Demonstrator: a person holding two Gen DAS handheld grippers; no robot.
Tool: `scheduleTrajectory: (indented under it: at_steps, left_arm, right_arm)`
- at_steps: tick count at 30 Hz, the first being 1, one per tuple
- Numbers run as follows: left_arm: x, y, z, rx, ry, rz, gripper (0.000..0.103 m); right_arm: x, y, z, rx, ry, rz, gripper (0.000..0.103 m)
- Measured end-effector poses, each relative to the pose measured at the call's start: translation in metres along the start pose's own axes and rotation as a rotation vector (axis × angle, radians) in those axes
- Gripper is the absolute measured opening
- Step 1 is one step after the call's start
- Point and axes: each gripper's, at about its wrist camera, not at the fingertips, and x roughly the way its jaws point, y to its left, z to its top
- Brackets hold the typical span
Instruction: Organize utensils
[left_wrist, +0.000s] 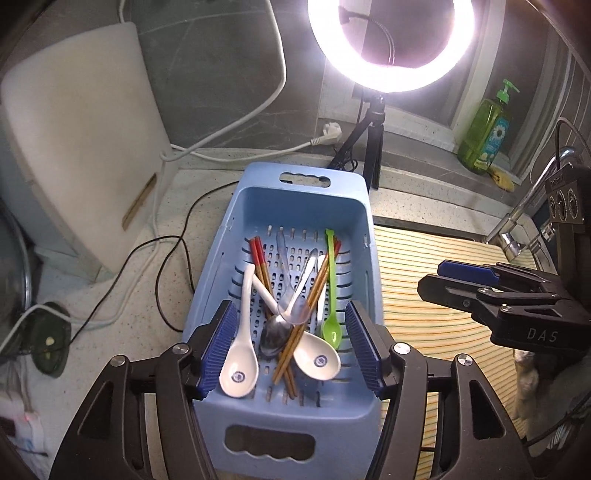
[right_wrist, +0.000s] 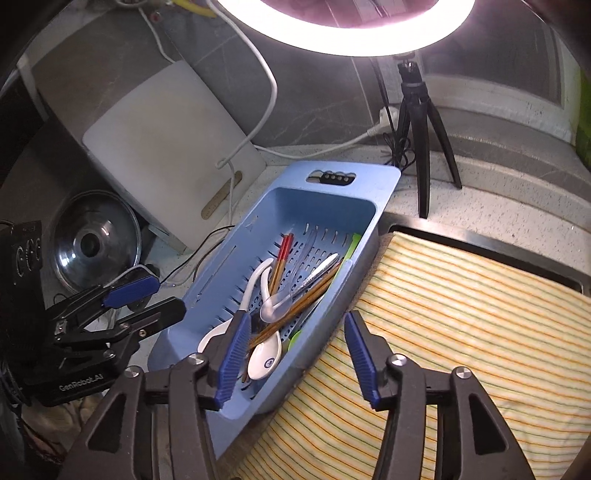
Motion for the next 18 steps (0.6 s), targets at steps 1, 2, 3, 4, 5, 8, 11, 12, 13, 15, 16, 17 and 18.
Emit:
scheduleTrajectory:
  at_steps: [1,2,3,4,5,8,11,12,13,15,16,17,18]
  left_arm:
    - [-0.005,-0.004,-0.002,-0.009,-0.007,0.007,0.060]
    - [-0.010,-0.007,-0.005,-0.016,-0.014,0.012,0.060]
    - [-0.015,-0.011,-0.008,-0.023,-0.022,0.018,0.061]
    - [-0.020,-0.015,-0.010,-0.028,-0.028,0.025,0.061]
    - [-0.024,-0.019,-0.013,-0.034,-0.034,0.032,0.061]
    - [-0.039,-0.032,-0.022,-0.049,-0.055,0.065,0.067]
    - [-0.050,-0.043,-0.030,-0.074,-0.072,0.091,0.072]
    - [-0.053,-0.046,-0.033,-0.085,-0.074,0.092,0.072]
    - [-0.055,-0.049,-0.036,-0.094,-0.076,0.094,0.072]
    - [-0.061,-0.055,-0.041,-0.108,-0.083,0.112,0.073]
    - [-0.063,-0.058,-0.043,-0.114,-0.085,0.123,0.074]
    - [-0.066,-0.061,-0.046,-0.119,-0.086,0.130,0.078]
    - [-0.068,-0.063,-0.047,-0.124,-0.090,0.132,0.079]
  right_arm:
    - [-0.005,0.000,-0.002,-0.020,-0.013,0.002,0.051]
    - [-0.010,0.001,-0.004,-0.035,-0.022,0.006,0.052]
    - [-0.015,0.001,-0.005,-0.045,-0.031,0.012,0.053]
    - [-0.020,0.002,-0.007,-0.052,-0.037,0.017,0.055]
    - [-0.024,0.002,-0.008,-0.059,-0.040,0.022,0.057]
    - [-0.039,0.003,-0.012,-0.092,-0.056,0.025,0.070]
    - [-0.056,0.008,-0.016,-0.145,-0.084,0.021,0.072]
    - [-0.060,0.009,-0.017,-0.155,-0.089,0.021,0.072]
    - [-0.065,0.009,-0.018,-0.159,-0.094,0.020,0.073]
    - [-0.074,0.008,-0.019,-0.158,-0.107,0.018,0.074]
    - [-0.078,0.007,-0.020,-0.156,-0.111,0.019,0.074]
    - [-0.082,0.006,-0.020,-0.153,-0.113,0.021,0.074]
    - [-0.085,0.005,-0.020,-0.152,-0.114,0.020,0.074]
